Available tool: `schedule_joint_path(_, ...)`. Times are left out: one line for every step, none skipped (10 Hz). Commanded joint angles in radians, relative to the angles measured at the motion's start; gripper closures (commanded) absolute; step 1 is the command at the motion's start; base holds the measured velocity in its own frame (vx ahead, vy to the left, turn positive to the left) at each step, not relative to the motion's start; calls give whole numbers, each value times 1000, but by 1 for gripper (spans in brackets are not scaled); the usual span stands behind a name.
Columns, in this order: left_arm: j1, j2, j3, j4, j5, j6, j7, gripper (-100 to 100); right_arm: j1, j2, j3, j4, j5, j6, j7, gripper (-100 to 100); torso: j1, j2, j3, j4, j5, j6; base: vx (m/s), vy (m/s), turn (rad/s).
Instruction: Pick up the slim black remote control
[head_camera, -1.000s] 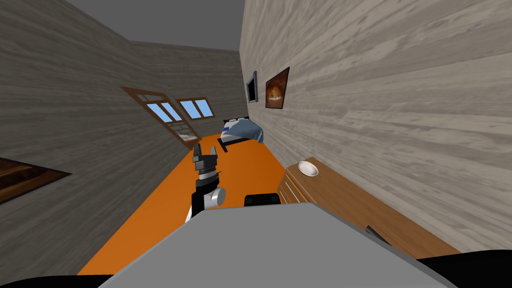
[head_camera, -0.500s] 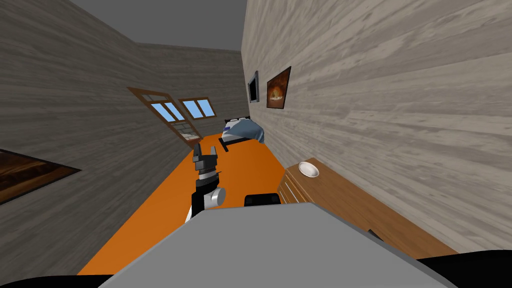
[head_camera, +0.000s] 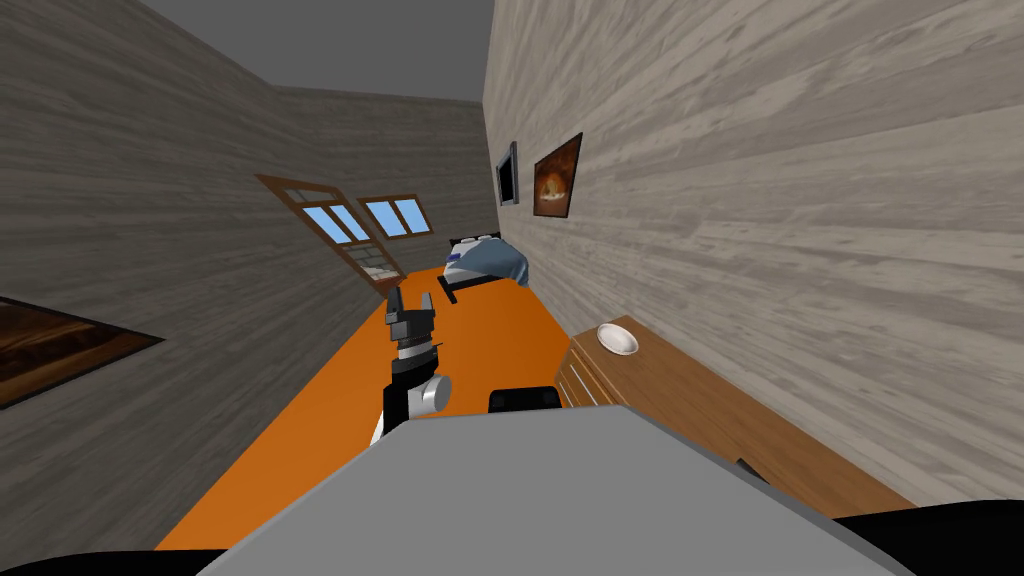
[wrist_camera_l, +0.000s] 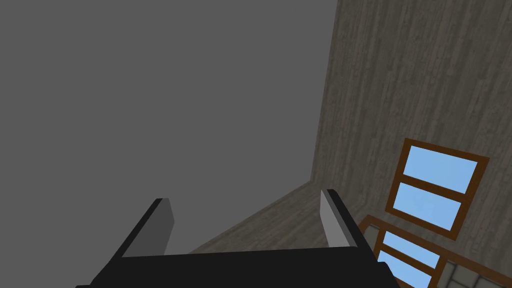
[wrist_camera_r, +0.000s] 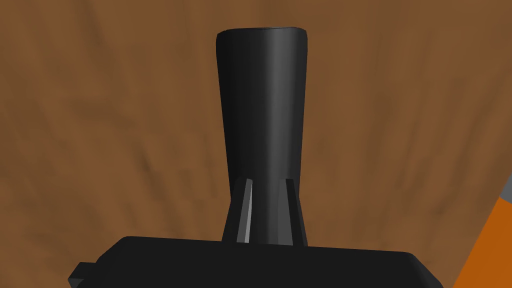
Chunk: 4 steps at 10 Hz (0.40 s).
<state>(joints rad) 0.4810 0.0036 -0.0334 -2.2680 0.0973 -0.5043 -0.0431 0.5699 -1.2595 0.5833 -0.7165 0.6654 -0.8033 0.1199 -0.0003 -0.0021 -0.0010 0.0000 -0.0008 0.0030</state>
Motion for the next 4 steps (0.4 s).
schedule_joint_path(0,0,0,0,0,0,0,0,2,-31,-5,-5,-4,-26,-6,100,0,0,0,0,0,0,4,23,-100)
schedule_joint_path(0,0,0,0,0,0,0,0,4,-44,-7,-9,-6,-34,-9,100,1,0,0,0,1,1,1,44,-86)
schedule_joint_path(0,0,0,0,0,0,0,0,-1,-28,-5,4,-4,-28,0,100,3,0,0,0,1,1,-1,20,-13)
schedule_joint_path(0,0,0,0,0,0,0,0,-1,-30,-5,5,-4,-31,-1,0,2,0,0,0,1,0,0,0,0)
